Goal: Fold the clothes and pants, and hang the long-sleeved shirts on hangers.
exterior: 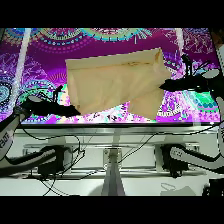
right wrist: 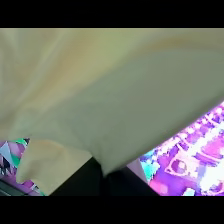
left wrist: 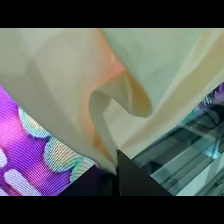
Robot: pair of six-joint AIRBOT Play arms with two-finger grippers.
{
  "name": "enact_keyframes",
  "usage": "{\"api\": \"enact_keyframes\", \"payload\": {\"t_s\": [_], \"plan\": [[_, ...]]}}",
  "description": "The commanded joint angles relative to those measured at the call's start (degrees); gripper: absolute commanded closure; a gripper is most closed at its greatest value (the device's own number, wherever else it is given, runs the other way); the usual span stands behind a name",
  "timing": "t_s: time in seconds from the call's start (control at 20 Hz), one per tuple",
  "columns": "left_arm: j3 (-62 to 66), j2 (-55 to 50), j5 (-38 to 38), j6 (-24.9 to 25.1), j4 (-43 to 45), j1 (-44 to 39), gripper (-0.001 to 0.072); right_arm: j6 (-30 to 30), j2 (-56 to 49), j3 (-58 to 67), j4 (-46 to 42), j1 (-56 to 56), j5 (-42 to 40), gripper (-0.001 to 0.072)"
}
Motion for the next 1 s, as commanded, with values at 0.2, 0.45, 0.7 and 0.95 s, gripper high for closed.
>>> {"api": "enact_keyframes", "payload": {"t_s": [0.2, 0.45, 0.7, 0.95], "plan": [[28.1, 4.1, -2.3, 1.9, -3.8, 0.2, 0.0694, 1.3, 3.7, 15.3, -0.1, 0.0, 0.2, 0.0702], [57.2, 12.7, 9.4, -1.7, -9.4, 3.5, 0.0694, 1.3, 13.5, 33.3, 1.9, 0.0, -4.6, 0.0702], [62.8, 27.5, 28.8, -1.7, -11.9, 3.9, 0.0694, 1.3, 26.1, 43.4, 7.7, 0.0, -13.5, 0.0702], [62.6, 39.3, 30.8, -1.8, -5.7, 3.9, 0.0695, 0.8, 35.1, 46.6, 6.7, 0.0, -14.3, 0.0702]]}}
